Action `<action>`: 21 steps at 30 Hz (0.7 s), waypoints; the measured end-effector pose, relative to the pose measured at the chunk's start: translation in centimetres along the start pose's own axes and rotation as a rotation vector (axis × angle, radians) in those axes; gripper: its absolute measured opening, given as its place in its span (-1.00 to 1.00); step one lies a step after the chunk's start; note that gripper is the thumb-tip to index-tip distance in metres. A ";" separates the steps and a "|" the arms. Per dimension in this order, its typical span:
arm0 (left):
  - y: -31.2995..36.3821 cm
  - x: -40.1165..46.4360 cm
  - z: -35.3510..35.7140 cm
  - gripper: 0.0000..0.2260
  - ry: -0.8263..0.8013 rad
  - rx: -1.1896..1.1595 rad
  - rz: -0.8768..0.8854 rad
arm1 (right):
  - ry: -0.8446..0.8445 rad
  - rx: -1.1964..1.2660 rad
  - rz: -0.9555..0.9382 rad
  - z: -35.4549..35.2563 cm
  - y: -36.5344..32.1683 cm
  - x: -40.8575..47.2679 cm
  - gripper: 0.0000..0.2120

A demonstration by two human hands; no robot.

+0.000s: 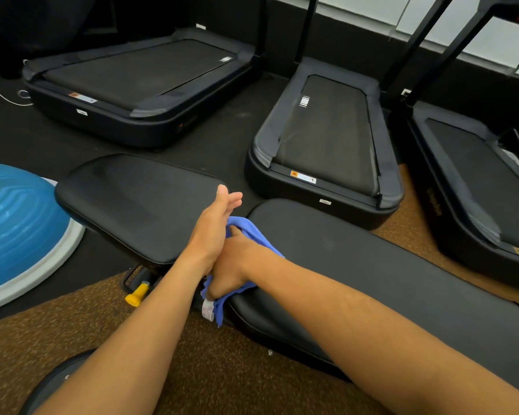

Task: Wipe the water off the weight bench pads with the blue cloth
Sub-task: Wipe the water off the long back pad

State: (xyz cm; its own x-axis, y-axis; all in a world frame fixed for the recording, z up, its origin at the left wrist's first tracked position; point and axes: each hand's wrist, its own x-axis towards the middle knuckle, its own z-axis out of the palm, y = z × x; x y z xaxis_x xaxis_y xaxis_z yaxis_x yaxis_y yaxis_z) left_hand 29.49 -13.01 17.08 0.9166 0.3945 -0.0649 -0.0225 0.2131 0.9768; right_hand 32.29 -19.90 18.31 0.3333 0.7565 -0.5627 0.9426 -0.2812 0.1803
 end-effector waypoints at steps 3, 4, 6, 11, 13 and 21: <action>-0.2 -0.4 0.0 -0.50 -0.004 0.003 -0.007 | 0.104 0.003 -0.027 1.8 -0.7 -0.8 -0.72; -0.3 -0.7 -0.1 -0.51 0.001 0.016 0.001 | 0.151 0.000 -0.031 1.8 -1.0 -1.3 -0.74; -0.9 -1.5 -0.4 -0.56 0.037 0.055 0.084 | 0.293 0.069 -0.058 2.4 -1.3 -1.8 -0.74; -5.4 -5.0 -2.2 -0.66 0.162 0.267 0.392 | 0.520 0.502 -0.162 4.3 0.3 -2.5 -0.71; -7.2 -6.0 -2.4 -0.67 0.154 0.331 0.465 | 0.468 0.772 -0.149 4.2 1.1 -3.1 -0.79; -8.2 -7.8 -1.4 -0.49 -0.090 0.576 0.505 | 0.834 1.324 0.189 3.5 2.4 -3.3 -0.79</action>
State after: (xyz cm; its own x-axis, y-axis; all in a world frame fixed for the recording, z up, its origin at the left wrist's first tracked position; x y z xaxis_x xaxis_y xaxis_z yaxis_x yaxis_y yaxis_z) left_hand 22.00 -16.61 9.35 0.8799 0.2408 0.4097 -0.2578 -0.4824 0.8372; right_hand 33.43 -25.12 17.80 0.7781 0.6260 0.0514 0.3498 -0.3640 -0.8632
